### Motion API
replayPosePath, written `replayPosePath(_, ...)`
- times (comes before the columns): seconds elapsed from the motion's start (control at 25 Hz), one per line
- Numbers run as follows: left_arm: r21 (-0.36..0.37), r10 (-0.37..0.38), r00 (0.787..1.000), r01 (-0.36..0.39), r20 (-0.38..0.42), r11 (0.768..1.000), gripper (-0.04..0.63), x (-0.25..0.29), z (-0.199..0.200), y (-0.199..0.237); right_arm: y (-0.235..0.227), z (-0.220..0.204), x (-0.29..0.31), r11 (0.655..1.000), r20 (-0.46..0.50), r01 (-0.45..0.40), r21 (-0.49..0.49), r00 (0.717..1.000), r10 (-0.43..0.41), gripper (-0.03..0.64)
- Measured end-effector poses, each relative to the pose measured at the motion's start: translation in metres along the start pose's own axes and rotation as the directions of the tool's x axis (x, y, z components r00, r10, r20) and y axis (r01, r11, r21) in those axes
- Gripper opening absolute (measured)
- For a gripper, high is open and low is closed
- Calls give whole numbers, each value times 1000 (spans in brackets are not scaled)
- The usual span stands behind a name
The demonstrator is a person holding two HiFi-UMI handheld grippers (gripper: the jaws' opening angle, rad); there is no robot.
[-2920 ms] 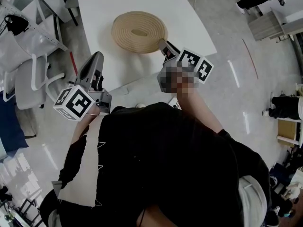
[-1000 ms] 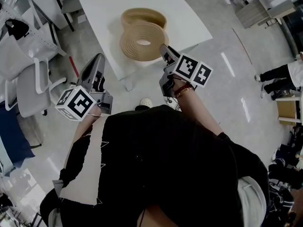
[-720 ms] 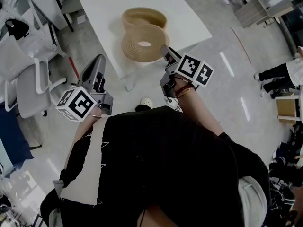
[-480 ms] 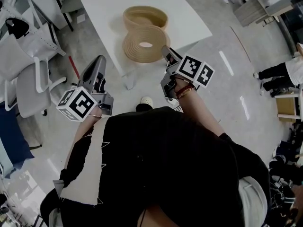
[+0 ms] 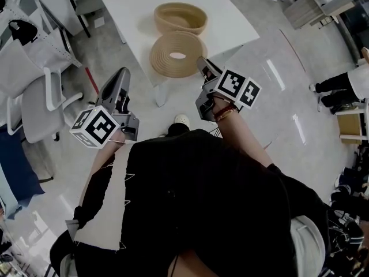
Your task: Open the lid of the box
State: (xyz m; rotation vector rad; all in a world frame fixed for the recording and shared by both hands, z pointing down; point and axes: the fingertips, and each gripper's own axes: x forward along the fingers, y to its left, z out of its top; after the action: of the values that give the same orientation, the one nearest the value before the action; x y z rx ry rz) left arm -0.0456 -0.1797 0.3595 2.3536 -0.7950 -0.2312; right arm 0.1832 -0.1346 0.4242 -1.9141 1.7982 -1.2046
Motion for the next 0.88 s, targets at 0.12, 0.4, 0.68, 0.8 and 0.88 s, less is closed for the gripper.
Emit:
replayPosePath(0.12, 3, -2, 1000, 2, -7, 1000, 11, -5, -1, 3, 7, -8, -2, 1000, 1, -4, -7, 1000, 4, 87)
replayPosePath(0.4, 44, -13, 1000, 14, -27, 999, 11, -6, -7, -8, 16, -6, -13, 1000, 26, -11, -10, 1000, 11, 89)
replayPosePath(0.68, 62, -7, 1000, 8, -19, 998, 11, -6, -6, -5, 29, 5, -13, 997, 69, -23, -78, 997, 29, 89)
replayPosePath(0.8, 83, 2, 1000, -2, -9, 997, 11, -6, -3, -5, 35, 8, -13, 993, 72, -26, -117, 997, 34, 89)
replayPosePath(0.88, 102, 7, 1000, -6, -6, 995, 11, -5, -2, -7, 37, 9, -15, 990, 71, -25, -139, 997, 35, 89)
